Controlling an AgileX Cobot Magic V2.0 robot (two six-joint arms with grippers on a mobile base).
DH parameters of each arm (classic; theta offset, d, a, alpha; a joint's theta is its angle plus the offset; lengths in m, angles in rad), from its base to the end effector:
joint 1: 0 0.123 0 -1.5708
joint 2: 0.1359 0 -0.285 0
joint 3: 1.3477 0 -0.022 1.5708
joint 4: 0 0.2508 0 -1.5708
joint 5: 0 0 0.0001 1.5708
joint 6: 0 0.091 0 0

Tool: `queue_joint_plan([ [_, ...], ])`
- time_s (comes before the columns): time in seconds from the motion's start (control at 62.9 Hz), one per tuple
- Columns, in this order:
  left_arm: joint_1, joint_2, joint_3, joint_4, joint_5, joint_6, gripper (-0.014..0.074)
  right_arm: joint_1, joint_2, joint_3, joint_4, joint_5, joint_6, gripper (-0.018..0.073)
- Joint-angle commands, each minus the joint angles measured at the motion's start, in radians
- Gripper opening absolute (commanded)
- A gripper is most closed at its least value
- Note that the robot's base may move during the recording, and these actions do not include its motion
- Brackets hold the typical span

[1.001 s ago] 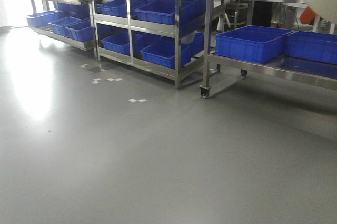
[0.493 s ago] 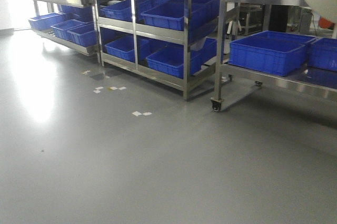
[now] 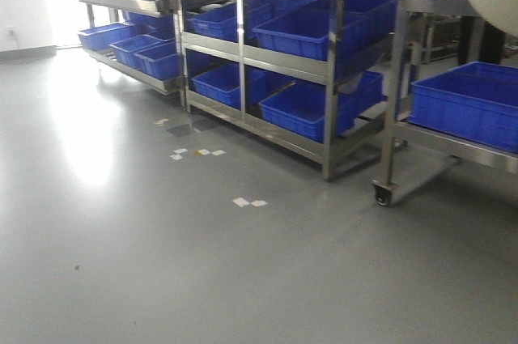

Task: Move white bin to right shelf second layer
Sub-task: 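Drive along the aisle past the blue crate racks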

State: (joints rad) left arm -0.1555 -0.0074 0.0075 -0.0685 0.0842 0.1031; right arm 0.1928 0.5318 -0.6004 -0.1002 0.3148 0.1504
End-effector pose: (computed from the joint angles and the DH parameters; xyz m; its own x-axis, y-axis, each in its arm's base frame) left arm 0.0555 -0.0092 0.2034 0.0086 0.0339 -0.9994 0.1604 0.9864 0.0348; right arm 0.1089 0.0184 0.3457 -0.1626 0.0243 -0.9864 -0.1528 0.9870 0.0495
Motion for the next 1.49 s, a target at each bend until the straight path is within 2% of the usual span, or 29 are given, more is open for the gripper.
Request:
queue_joint_plan([
  [0.0, -0.004, -0.014, 0.037, -0.005, -0.084, -0.004, 0.0085, -0.006, 0.003, -0.033, -0.006, -0.1, -0.003, 0.0057],
  [1.478, -0.004, -0.014, 0.037, -0.005, -0.084, -0.004, 0.0085, -0.006, 0.003, -0.033, -0.006, -0.1, -0.003, 0.0057],
])
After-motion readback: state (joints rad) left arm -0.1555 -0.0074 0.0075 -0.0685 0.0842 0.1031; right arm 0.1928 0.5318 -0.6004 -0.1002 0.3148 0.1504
